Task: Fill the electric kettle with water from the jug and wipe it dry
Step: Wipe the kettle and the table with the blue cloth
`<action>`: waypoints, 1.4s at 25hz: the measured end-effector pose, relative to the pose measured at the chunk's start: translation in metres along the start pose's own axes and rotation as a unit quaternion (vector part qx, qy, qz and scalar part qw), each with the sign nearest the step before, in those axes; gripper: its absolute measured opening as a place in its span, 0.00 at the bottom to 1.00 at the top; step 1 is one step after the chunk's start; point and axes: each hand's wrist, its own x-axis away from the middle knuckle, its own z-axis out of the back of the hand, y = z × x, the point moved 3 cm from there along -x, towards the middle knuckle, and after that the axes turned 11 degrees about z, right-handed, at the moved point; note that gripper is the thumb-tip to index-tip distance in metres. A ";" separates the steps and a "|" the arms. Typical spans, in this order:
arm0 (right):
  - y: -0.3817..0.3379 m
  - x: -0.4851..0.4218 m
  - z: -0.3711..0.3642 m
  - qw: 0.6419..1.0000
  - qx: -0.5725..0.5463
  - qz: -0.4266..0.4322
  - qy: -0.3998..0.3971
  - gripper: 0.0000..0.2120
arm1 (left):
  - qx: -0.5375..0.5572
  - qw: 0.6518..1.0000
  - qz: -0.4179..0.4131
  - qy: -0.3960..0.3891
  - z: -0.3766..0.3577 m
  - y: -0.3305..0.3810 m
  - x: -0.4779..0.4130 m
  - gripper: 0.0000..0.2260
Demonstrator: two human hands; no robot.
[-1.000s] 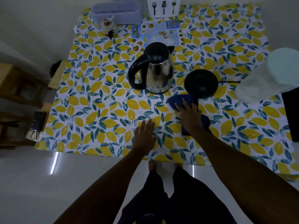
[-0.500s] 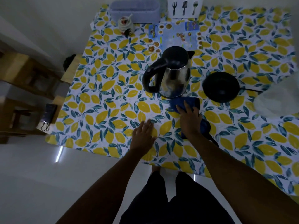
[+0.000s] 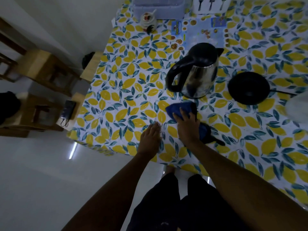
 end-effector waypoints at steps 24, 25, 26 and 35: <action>0.201 0.211 0.007 0.980 -0.004 -0.188 0.071 0.25 | -0.056 0.979 -0.186 -0.056 -0.039 0.233 0.009 0.29; 0.202 0.212 0.006 0.981 -0.007 -0.184 0.068 0.25 | -0.061 0.979 -0.186 -0.057 -0.040 0.236 0.011 0.29; 0.203 0.214 0.006 0.981 -0.005 -0.183 0.065 0.25 | -0.067 0.979 -0.186 -0.051 -0.041 0.236 0.014 0.29; 0.173 0.142 0.058 0.987 -0.018 -0.083 0.134 0.26 | 0.013 0.981 -0.184 0.066 0.022 0.197 -0.009 0.29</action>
